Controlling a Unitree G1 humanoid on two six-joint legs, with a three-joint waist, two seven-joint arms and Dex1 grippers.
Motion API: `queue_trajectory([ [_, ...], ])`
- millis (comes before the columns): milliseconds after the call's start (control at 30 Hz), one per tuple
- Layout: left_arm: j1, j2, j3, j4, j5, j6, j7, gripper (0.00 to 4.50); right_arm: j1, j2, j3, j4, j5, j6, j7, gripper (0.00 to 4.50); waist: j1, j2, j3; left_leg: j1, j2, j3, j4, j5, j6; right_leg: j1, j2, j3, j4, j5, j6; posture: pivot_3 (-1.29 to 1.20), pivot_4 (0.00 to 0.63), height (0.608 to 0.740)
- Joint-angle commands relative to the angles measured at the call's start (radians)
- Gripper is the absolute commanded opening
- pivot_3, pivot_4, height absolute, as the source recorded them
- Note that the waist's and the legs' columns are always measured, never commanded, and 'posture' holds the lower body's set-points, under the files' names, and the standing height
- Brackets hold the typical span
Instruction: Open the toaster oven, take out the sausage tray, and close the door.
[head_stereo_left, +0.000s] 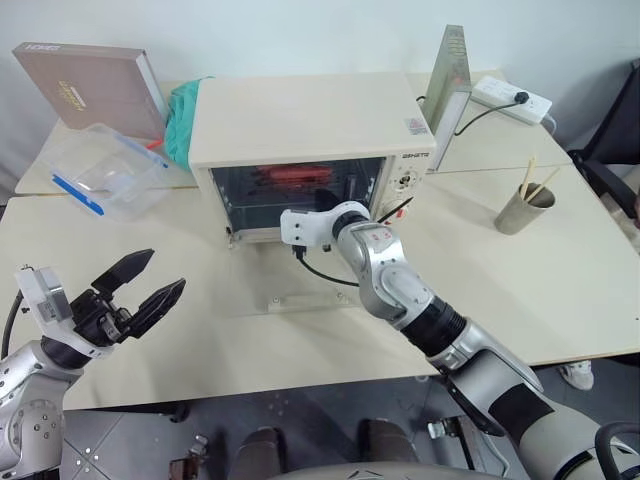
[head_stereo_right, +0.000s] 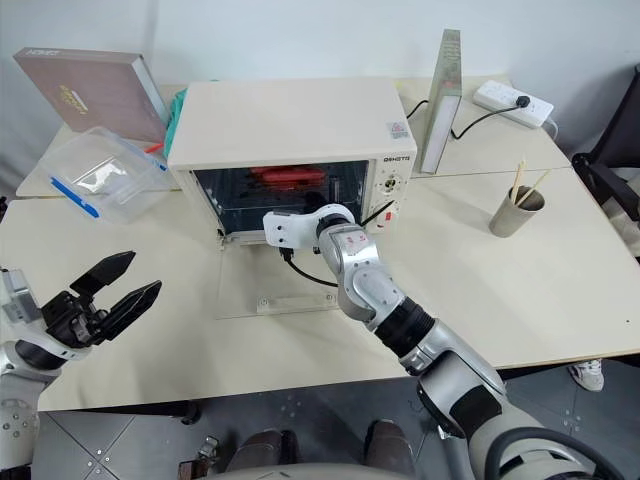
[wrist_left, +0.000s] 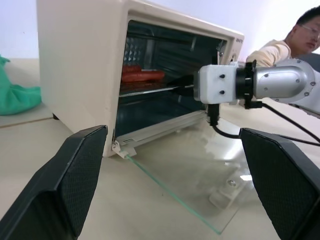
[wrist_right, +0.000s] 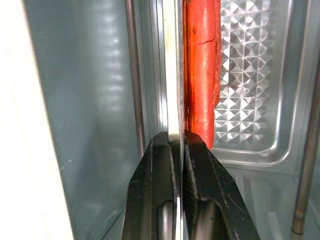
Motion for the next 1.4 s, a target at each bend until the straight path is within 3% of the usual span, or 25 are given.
queue_trajectory([
  [33, -0.012, 0.016, -0.004, -0.006, 0.011, -0.013, -0.01, 4.5, 0.049, -0.028, -0.019, -0.126, -0.009, -0.025, 0.036, 0.03, 0.001, 0.0, 0.0, 0.0, 0.0, 0.0, 0.0, 0.0, 0.0, 0.0, 0.0, 0.0, 0.0, 0.0, 0.0, 0.0, 0.15, 0.74],
  [733, -0.106, 0.054, -0.056, 0.104, 0.061, -0.015, -0.046, 4.5, 0.344, -0.194, -0.117, -0.554, -0.075, -0.153, 0.153, 0.03, 0.028, 0.0, 0.0, -0.001, 0.0, 0.001, 0.001, 0.0, 0.0, 0.001, 0.0, 0.0, -0.002, 0.0, 0.0, 0.0, 0.15, 0.74],
  [1400, -0.118, 0.059, -0.062, 0.11, 0.079, -0.004, -0.051, 4.5, 0.508, -0.229, -0.227, -0.569, -0.04, -0.388, -0.001, 0.03, 0.032, -0.001, 0.0, -0.001, 0.0, 0.001, 0.001, 0.0, 0.0, 0.001, 0.0, -0.001, -0.004, 0.0, 0.0, 0.0, 0.15, 0.74],
])
